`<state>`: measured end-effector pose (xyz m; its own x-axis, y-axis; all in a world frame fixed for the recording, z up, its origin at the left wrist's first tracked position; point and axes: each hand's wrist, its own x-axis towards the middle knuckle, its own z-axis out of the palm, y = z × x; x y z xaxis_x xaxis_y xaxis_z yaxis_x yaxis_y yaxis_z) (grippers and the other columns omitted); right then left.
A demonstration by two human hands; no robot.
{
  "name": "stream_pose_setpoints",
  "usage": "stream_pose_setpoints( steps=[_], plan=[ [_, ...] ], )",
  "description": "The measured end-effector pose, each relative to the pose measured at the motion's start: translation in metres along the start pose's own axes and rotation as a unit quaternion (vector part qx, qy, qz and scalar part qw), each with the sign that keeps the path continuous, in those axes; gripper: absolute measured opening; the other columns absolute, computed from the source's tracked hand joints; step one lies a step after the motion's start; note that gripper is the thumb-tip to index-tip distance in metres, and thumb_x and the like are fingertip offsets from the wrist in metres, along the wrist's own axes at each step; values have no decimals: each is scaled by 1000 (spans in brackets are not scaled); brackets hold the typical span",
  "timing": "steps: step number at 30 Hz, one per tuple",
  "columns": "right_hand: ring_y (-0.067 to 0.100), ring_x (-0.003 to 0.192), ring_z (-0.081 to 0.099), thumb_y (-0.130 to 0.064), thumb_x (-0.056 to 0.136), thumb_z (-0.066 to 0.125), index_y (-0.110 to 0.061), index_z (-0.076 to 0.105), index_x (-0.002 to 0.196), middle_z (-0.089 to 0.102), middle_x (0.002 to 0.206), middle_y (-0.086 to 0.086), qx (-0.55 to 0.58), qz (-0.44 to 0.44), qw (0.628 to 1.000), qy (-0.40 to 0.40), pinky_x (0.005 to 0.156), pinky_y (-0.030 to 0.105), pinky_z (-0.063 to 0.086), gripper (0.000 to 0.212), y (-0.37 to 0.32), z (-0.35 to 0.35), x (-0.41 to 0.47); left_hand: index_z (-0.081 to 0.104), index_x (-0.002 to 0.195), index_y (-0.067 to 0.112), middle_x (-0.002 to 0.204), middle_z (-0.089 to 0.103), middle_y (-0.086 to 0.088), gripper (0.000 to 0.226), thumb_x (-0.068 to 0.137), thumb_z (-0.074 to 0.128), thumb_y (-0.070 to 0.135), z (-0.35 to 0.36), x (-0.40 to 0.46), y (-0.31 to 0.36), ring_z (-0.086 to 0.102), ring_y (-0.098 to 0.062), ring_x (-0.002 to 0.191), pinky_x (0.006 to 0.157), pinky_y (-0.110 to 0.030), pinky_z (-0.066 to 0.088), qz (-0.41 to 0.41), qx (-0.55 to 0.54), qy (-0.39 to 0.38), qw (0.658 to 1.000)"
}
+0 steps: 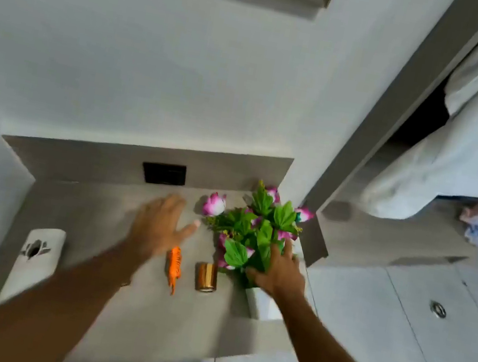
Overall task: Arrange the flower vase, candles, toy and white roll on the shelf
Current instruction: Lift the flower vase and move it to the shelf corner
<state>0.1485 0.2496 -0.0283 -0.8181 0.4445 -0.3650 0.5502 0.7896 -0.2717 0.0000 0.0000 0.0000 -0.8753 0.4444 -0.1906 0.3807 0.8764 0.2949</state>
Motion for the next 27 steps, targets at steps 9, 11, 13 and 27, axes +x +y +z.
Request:
stream_pose_setpoints(
  steps=[9, 11, 13, 27],
  plan=[
    [39, 120, 61, -89, 60, 69, -25, 43, 134, 47, 145, 12, 87, 98, 991, -1, 90, 46, 57, 101, 56, 77, -13, 70, 116, 22, 122, 73, -2, 59, 91, 28, 56, 124, 16, 44, 67, -26, 113, 108, -55, 37, 50, 165, -77, 982],
    [32, 104, 69, -91, 55, 63, -25, 46, 128, 69, 114, 6, 105, 99, 990, -5, 81, 37, 56, 100, 64, 77, -2, 63, 127, 22, 133, 67, -4, 58, 93, 29, 55, 128, 42, 45, 63, -27, 119, 109, -53, 34, 23, 182, -96, 978],
    [28, 100, 70, -88, 49, 61, -29, 47, 128, 74, 107, 1, 152, 106, 983, 19, 73, 32, 49, 100, 72, 75, 9, 51, 142, 23, 150, 54, -8, 60, 95, 35, 56, 129, 68, 44, 55, -30, 132, 111, -52, 33, -7, 153, -108, 982],
    [22, 96, 68, -43, 59, 100, -20, 60, 117, 69, 109, 2, 420, 77, 886, 180, 84, 45, 60, 74, 40, 87, 147, 1, 163, 41, 175, -11, -9, 112, 80, 72, 63, 166, 119, 31, 0, -42, 160, 126, -57, 24, -42, 44, -187, 980]
  ],
)
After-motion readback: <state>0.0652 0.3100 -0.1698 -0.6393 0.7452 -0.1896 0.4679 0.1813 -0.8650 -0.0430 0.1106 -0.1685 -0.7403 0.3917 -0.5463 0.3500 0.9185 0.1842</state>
